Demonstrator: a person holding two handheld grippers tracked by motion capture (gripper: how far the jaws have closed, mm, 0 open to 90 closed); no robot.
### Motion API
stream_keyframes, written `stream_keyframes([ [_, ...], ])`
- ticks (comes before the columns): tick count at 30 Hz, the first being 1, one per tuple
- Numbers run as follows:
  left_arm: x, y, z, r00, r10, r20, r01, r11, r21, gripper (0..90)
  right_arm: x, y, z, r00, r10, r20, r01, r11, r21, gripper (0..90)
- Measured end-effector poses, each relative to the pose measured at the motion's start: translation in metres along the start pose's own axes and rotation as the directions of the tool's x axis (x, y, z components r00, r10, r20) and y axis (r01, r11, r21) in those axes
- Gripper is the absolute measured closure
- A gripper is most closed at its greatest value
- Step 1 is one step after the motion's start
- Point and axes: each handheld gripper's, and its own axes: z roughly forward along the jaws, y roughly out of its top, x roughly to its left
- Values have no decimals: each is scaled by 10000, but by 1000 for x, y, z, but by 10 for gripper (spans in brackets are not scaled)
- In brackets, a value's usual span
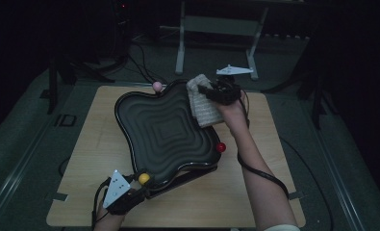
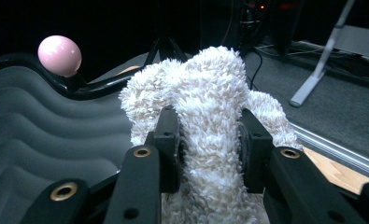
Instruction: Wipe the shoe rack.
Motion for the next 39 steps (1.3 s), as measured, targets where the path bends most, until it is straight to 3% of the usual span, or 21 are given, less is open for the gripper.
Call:
stream_keyframes([
  [5, 0, 0, 0, 10000, -26, 20, 26, 10000, -14, 590, 6, 7, 22, 10000, -70, -22, 70, 9996, 264, 664],
  [10, 0, 0, 0, 10000, -34, 17, 34, 10000, -30, 590, 12, 13, 36, 9973, -555, 482, 529, 9972, 529, 663],
  [13, 0, 0, 0, 10000, -23, 29, 23, 10000, -32, 590, 10, 8, 41, 9972, -486, 573, 445, 9965, 701, 659],
  [17, 1, 0, 0, 10000, -7, 72, 8, 10000, -52, 591, 10, 2, 37, 9954, -649, 706, 599, 9956, 715, 659],
  [30, 2, -1, 0, 9998, -12, 199, 14, 10000, -95, 591, 2, -29, 18, 9965, -403, 739, 325, 9941, 1031, 650],
  [39, 3, -1, 1, 9997, -14, 223, 17, 9999, -114, 591, 8, -47, 6, 9973, -391, 622, 317, 9928, 1155, 650],
])
